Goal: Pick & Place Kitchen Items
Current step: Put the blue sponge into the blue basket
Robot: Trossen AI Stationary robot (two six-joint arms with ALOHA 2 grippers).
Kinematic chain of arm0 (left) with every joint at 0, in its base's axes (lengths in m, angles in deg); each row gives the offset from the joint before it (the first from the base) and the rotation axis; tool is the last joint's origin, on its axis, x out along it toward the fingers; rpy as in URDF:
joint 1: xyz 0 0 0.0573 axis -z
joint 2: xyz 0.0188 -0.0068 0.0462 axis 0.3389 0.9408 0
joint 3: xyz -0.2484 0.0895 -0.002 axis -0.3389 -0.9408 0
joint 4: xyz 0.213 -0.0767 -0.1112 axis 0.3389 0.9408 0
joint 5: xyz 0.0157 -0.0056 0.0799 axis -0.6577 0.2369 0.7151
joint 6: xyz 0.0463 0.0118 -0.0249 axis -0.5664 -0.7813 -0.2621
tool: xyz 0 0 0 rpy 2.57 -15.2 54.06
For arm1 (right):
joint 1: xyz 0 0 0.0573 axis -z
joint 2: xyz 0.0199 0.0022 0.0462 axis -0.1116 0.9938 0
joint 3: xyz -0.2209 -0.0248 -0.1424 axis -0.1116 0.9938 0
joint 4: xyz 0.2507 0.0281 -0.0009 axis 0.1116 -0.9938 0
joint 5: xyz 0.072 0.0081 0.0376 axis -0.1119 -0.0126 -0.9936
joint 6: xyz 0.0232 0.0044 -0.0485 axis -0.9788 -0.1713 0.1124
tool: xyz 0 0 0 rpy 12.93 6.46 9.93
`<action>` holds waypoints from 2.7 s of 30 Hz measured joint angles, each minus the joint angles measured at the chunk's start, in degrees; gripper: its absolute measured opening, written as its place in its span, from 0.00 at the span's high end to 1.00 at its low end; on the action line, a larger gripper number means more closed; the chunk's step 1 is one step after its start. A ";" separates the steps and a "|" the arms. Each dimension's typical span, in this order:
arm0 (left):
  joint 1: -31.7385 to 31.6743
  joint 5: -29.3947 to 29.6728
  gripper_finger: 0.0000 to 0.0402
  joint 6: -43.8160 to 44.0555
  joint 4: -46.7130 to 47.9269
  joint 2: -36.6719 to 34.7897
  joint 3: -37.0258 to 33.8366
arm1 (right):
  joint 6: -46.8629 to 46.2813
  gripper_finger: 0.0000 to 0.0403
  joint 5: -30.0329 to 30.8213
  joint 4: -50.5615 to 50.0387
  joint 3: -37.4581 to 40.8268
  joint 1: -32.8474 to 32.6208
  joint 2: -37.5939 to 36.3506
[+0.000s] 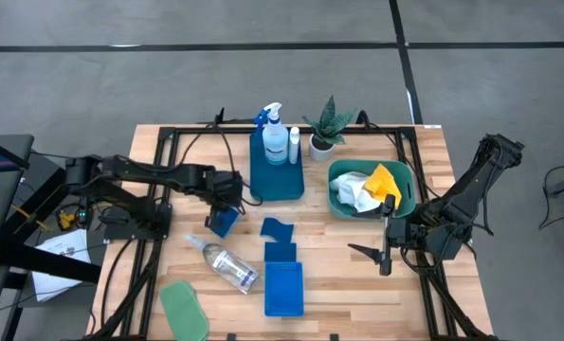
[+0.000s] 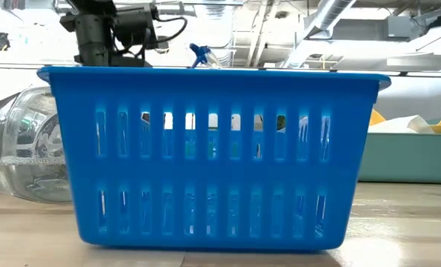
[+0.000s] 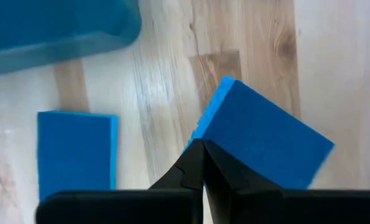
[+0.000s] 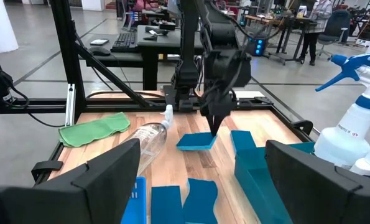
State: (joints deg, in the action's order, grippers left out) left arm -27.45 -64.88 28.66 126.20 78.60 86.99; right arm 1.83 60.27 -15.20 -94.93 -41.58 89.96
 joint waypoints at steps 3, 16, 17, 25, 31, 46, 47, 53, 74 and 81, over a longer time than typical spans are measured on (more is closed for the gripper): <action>0.00 -0.11 1.00 0.16 0.02 -1.80 0.00 | 0.00 0.17 0.00 -0.02 0.00 0.00 0.00; 0.00 -0.18 0.85 0.42 -3.06 -1.86 0.07 | 0.02 0.17 0.00 -0.04 0.00 0.00 0.02; 0.02 -0.55 0.82 0.49 -3.14 -1.46 0.13 | 0.04 0.17 0.00 -0.04 0.00 0.00 0.02; 1.58 -3.47 0.61 -4.75 -6.45 3.39 0.09 | 0.07 0.17 -0.14 -0.11 0.00 0.01 0.04; 1.70 -2.57 0.62 -8.63 -8.72 9.70 0.10 | 0.15 0.17 -0.17 -0.15 0.00 0.02 0.04; 1.70 0.18 0.71 -10.67 -11.07 12.43 1.64 | -0.31 0.17 -0.20 -0.61 -0.02 0.11 0.07; 1.70 0.17 0.70 -10.67 -11.31 12.43 1.64 | -0.33 0.17 -0.20 -0.61 -0.02 0.11 0.07; 1.51 0.19 0.64 -10.67 -11.54 12.43 1.64 | -0.46 0.17 -0.42 -0.61 -0.02 0.11 0.07; -0.96 -4.07 0.63 -10.45 -11.86 18.37 1.90 | -0.90 0.17 -1.07 -1.11 -0.02 0.13 0.11; -0.94 -3.96 0.77 -8.67 -11.12 18.44 1.84 | -0.92 0.17 -1.20 -1.11 -0.02 0.13 0.11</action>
State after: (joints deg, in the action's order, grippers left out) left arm -28.39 -68.84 19.99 115.08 97.04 88.83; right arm 0.91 59.07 -16.31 -94.96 -41.45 90.07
